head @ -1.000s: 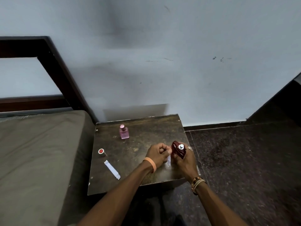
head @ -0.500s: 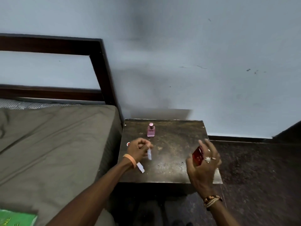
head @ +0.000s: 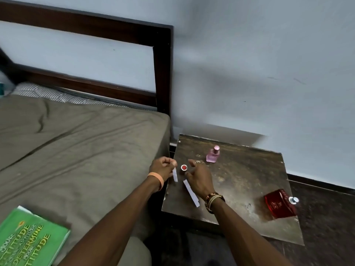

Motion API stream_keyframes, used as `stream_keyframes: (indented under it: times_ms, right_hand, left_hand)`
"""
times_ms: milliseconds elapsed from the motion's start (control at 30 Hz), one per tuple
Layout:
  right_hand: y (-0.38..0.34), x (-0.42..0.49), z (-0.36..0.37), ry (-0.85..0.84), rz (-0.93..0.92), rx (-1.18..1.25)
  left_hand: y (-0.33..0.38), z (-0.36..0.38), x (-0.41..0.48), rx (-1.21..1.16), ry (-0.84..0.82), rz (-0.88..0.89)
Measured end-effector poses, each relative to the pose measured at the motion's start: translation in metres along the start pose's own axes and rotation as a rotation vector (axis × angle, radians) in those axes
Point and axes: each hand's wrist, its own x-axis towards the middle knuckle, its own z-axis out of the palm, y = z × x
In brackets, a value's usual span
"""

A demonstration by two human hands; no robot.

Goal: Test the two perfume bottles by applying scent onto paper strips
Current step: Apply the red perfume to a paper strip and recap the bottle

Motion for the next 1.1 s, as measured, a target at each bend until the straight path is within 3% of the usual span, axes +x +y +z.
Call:
stream_keyframes:
  times_ms: [167,433,800,1100]
  right_hand:
    - [-0.008,0.016,0.026,-0.074,0.036,0.010]
    - [-0.006,0.002,0.024,0.057,0.052,0.054]
    - [0.020,-0.061,-0.108,0.346,0.086,-0.026]
    - [0.088,-0.117,-0.196,0.447,0.157,-0.138]
  left_hand:
    - [-0.013,0.002,0.009,-0.061,-0.049,-0.101]
    - [-0.004,0.002,-0.001,-0.130,-0.136,-0.128]
    - [0.066,0.104,-0.073,-0.083,-0.415,0.047]
    - [0.079,0.212,-0.140,-0.067,-0.562,0.090]
